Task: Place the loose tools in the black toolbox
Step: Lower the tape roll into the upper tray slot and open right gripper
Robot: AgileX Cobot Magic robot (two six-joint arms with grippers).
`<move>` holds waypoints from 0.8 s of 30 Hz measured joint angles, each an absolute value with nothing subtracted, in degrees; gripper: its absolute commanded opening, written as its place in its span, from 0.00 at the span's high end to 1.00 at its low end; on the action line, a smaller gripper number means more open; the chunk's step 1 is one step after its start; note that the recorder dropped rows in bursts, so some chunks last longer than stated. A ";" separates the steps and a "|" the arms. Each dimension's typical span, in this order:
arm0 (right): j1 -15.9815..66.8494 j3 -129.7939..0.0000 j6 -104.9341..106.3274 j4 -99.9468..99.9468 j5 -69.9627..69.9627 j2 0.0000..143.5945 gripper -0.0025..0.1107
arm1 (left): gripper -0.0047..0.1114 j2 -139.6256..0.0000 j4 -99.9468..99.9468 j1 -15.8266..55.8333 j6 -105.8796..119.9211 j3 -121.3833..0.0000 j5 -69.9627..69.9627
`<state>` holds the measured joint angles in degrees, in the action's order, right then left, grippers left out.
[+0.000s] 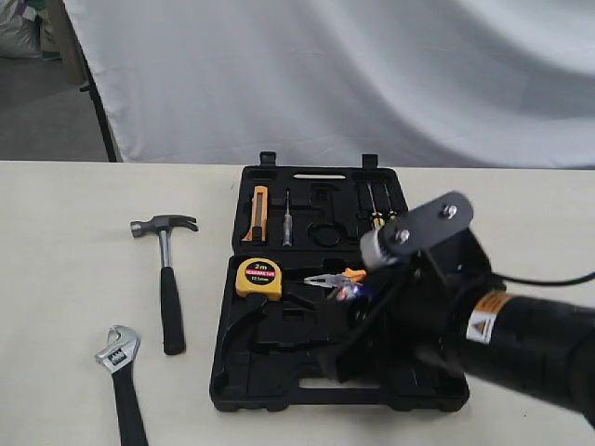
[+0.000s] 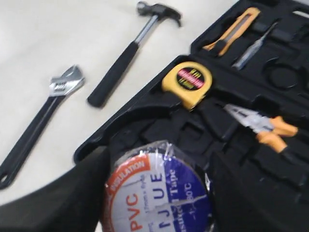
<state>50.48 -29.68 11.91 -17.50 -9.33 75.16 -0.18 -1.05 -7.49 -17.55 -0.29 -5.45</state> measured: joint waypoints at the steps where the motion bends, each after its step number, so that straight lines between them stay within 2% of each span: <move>1: 48.30 -31.01 11.91 -17.50 -8.47 75.31 0.98 | 0.95 -0.18 -1.05 -7.49 -17.55 -0.29 -5.45; 8: 37.90 -43.01 11.93 -17.73 -2.10 82.91 0.98 | 0.95 -0.18 -1.05 -7.49 -17.55 -0.29 -5.45; 11: 36.64 -48.85 12.50 -17.73 -1.52 89.41 0.98 | 0.95 -0.18 -1.05 -7.49 -17.55 -0.29 -5.45; 18: 34.29 -71.57 18.97 -17.73 5.21 113.49 0.98 | 0.95 -0.18 -1.05 -7.49 -17.55 -0.29 -5.45; 24: 31.03 -83.76 19.37 -17.73 9.69 123.72 0.98 | 0.95 -0.18 -1.05 -7.49 -17.55 -0.29 -5.45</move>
<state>31.03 -83.76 19.37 -17.73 9.69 123.72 -0.18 -1.05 -7.49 -17.55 -0.29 -5.45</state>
